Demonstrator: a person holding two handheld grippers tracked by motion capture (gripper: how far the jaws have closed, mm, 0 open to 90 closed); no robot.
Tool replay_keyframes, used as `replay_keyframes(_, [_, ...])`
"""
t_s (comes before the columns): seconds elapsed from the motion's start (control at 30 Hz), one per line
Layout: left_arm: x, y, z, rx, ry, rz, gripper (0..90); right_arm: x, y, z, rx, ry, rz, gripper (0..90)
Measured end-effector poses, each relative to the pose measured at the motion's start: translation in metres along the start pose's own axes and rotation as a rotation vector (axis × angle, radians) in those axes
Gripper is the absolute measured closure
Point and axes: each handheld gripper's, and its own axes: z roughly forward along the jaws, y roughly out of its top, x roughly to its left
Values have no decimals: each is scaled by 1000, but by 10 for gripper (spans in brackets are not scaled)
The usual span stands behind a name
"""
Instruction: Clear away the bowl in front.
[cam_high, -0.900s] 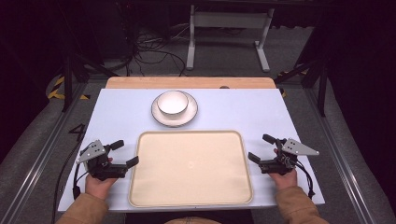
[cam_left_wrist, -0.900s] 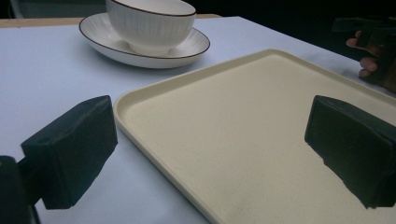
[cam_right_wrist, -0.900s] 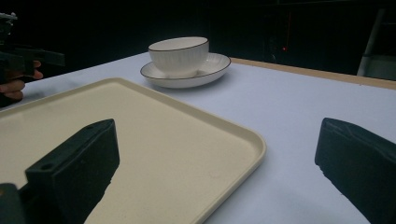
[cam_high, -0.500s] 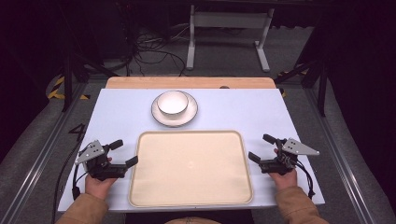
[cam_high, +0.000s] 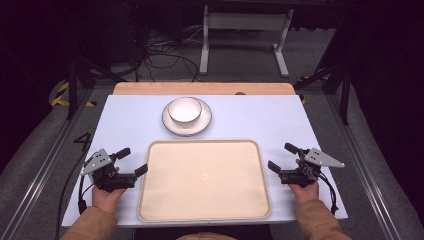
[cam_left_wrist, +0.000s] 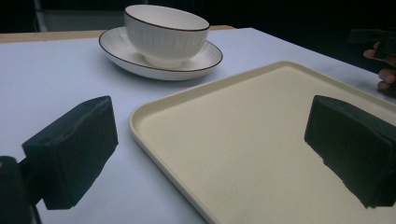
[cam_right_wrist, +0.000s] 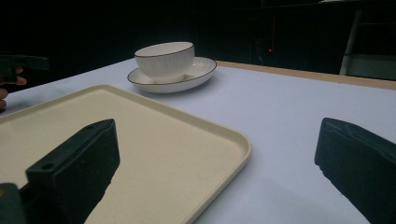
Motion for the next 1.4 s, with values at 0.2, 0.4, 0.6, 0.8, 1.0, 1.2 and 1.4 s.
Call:
replay_keyframes(0.2, [-2,12,2,7,-21,-5,32,-1,-1,2,15,2,12,7])
replay_keyframes(0.4, [-7,29,-2,-12,-24,28,32,-1,-1,2,22,0,19,8])
replay_keyframes(0.6, [-11,45,-2,-20,1,34,42,-1,-1,3,36,-7,23,9])
replay_keyframes(0.8, [-13,57,2,-28,-9,41,43,-2,-1,2,29,-6,25,9])
replay_keyframes(1.0, [-15,71,0,-44,-24,57,43,-2,-1,2,31,-6,28,12])
replay_keyframes(1.2, [-16,82,-5,-66,-36,55,74,-3,-2,2,37,-6,36,12])
replay_keyframes(1.4, [-16,95,-9,-106,-34,67,77,-3,-2,2,36,-7,38,12])
